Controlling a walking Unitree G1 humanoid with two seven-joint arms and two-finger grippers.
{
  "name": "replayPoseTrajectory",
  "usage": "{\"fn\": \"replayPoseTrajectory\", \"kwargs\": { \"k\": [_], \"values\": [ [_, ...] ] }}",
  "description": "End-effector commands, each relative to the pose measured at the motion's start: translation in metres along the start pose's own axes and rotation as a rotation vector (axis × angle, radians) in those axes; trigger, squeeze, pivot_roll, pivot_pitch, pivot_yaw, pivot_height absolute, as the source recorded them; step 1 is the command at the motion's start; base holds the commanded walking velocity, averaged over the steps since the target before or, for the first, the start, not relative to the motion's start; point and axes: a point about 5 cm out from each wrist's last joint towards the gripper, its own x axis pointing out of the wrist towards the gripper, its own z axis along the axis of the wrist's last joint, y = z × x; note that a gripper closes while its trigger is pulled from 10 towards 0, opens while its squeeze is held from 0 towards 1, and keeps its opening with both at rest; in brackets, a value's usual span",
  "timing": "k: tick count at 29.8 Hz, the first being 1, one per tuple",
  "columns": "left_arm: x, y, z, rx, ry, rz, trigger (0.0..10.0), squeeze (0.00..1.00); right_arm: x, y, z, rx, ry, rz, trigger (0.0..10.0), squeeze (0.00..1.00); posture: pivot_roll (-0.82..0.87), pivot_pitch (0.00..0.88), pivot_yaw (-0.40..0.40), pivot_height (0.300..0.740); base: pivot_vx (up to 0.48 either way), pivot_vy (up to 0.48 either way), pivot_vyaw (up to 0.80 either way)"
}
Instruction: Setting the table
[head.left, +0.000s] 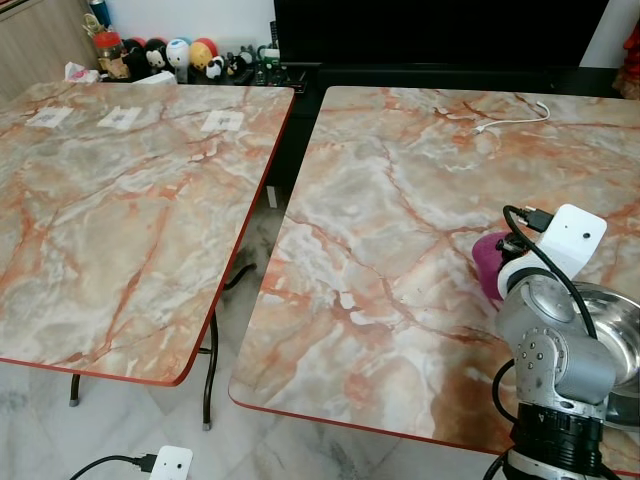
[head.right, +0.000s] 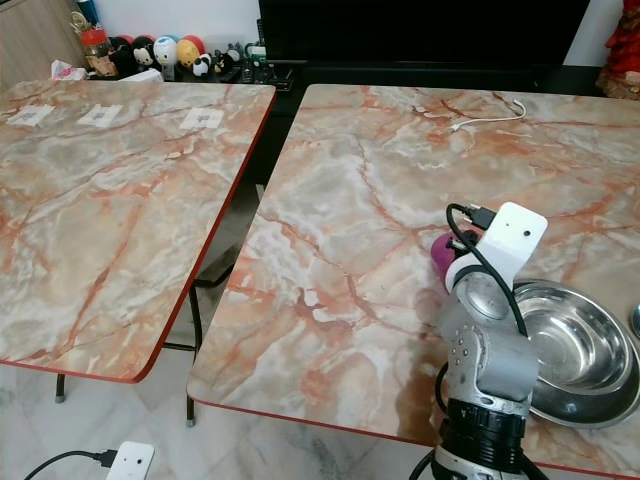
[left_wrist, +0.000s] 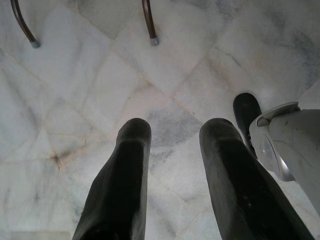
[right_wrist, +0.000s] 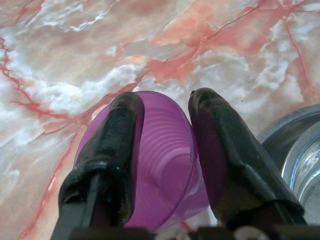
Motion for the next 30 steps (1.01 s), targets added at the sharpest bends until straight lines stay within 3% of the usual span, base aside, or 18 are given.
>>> {"fn": "replayPoseTrajectory", "kwargs": {
  "k": [1,30],
  "values": [
    [-0.002,0.001,-0.007,0.016,0.019,-0.004,10.0,0.00,-0.002,0.002,0.001,0.014,0.003,0.010,10.0,0.00,-0.07,0.098,0.039,0.740,0.000,0.000,0.00],
    [-0.002,0.001,-0.005,0.021,0.008,-0.005,10.0,0.00,0.002,-0.007,-0.024,0.098,0.113,-0.038,10.0,0.00,-0.07,0.101,0.043,0.740,0.000,0.000,0.00]
  ]
}}
